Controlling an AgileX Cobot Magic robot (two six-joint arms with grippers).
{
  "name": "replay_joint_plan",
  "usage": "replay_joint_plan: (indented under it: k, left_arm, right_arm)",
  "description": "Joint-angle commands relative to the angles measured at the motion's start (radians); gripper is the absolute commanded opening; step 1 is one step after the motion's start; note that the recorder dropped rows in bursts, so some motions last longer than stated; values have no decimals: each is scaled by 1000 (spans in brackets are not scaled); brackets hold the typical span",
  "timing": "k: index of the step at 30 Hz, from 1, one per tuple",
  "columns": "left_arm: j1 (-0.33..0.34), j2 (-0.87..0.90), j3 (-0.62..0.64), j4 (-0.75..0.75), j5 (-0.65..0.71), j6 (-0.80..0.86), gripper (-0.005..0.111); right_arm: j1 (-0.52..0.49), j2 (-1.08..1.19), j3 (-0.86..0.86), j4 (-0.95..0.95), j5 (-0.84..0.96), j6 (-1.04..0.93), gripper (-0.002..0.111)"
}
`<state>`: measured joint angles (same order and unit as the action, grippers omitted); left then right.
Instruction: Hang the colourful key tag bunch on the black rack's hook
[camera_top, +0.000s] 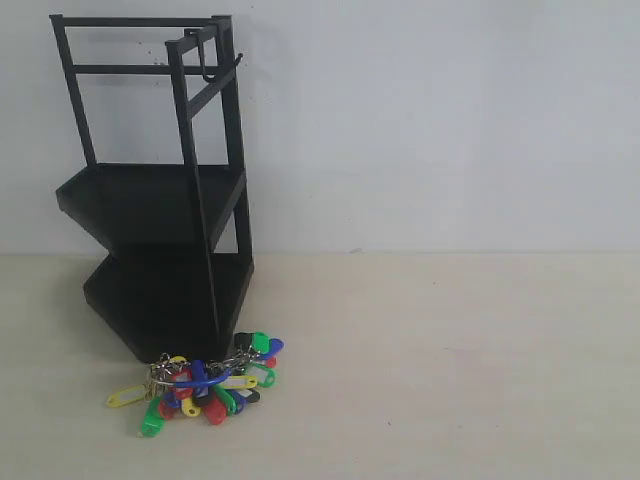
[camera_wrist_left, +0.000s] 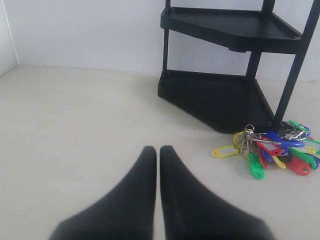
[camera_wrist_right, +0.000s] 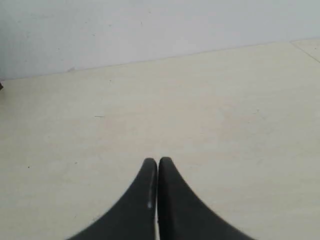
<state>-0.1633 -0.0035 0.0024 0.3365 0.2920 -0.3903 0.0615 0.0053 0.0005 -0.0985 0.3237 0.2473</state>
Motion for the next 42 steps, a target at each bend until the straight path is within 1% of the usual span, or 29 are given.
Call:
replay_joint_plan:
  k: [1,6,15,17,20,22,23,24,27,30,32,33,35,38,40,42]
  left_arm:
    - [-8,4,-2,-1,-3,-6,4]
    - [-8,4,-2,-1,-3,-6,4]
    - [-8,4,-2,-1,-3,-6,4]
    - [-8,4,-2,-1,-3,-6,4]
    - [-8,4,-2,-1,-3,-6,4]
    - [-8,4,-2,-1,-3,-6,4]
    - [-8,4,-2,-1,-3,-6,4]
    - [-8,4,-2,-1,-3,-6,4]
    - [-8,4,-2,-1,-3,-6,4]
    - [-8,4,-2,-1,-3,-6,4]
    - [-8,4,-2,-1,-3,-6,4]
    - [-8,4,-2,-1,-3,-6,4]
    - [-8,4,-2,-1,-3,-6,4]
    - [-8,4,-2,-1,-3,-6,4]
    - [-8,4,-2,-1,-3,-6,4]
    - [-8,4,-2,-1,-3,-6,4]
  right_arm:
    - [-2,-5,-1,-3,-13,0,0]
    - [-2,-5,-1,-5,-23,0,0]
    - [-2,-5,-1,-15,-196,2,0]
    - [-2,-5,-1,-11,-311,14,0]
    - [-2,-5,-1,24,-614,122,0]
    - [-2,-5,-1,24,-857,143,0]
    - [-2,-5,-8,26,-922,154,0]
    - [-2,-5,-52,26,-926,174,0]
    - [-2,8,-229,1,-791,226,0]
    - [-2,107,-449,-97,-577,258,0]
    - [0,201,-590,-159,-364,348,0]
    - [4,251,-641,-159,-234,376,0]
    - [18,352,-752,-145,64,338,0]
    - [38,491,-840,-83,412,204,0]
    - [57,565,-851,-26,533,168,0]
    - [79,635,-849,22,606,103,0]
